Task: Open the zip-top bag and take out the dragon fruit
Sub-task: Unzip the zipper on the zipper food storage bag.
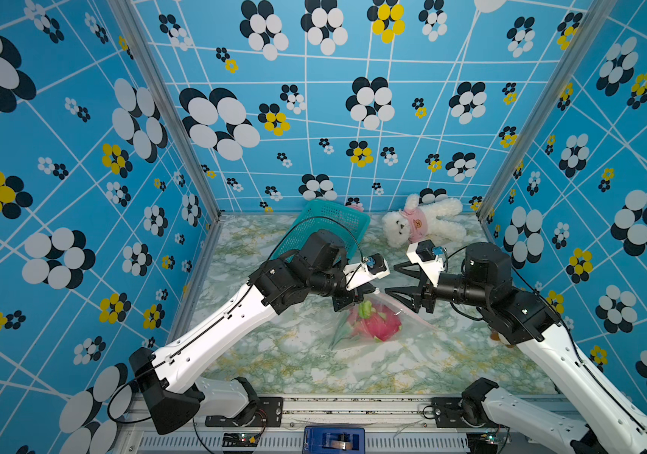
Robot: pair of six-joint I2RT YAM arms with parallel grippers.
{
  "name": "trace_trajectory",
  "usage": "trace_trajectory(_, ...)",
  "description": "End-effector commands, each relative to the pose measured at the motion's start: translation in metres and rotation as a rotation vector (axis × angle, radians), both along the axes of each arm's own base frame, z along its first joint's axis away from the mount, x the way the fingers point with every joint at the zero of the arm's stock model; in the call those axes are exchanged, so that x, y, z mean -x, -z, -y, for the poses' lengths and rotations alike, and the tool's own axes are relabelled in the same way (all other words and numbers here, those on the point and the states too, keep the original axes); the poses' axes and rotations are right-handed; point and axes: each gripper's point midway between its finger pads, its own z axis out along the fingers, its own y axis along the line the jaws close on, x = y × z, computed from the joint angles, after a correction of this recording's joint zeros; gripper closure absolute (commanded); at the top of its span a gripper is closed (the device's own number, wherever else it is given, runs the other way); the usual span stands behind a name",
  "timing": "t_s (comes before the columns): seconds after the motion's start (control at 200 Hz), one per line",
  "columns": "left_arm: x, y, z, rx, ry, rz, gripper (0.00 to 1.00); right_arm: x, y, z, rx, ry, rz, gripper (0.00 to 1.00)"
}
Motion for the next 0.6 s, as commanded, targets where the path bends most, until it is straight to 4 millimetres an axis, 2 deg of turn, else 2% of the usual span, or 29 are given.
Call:
trace_trajectory(0.0,-0.001,-0.01,-0.003,0.038,-0.015,0.022,1.0,0.005,0.001,-0.007,-0.002,-0.062,0.046,0.28)
trace_trajectory(0.085,0.001,-0.01,-0.004,0.037,-0.006,0.024,1.0,0.008,0.007,-0.011,0.0,-0.096,0.027,0.3)
trace_trajectory(0.29,0.002,-0.009,-0.003,0.039,0.007,0.031,1.0,0.019,0.02,-0.021,0.017,-0.19,-0.012,0.63)
trace_trajectory(0.595,0.002,-0.01,-0.002,0.04,0.021,0.042,1.0,0.025,0.037,-0.03,0.05,-0.242,-0.041,0.63)
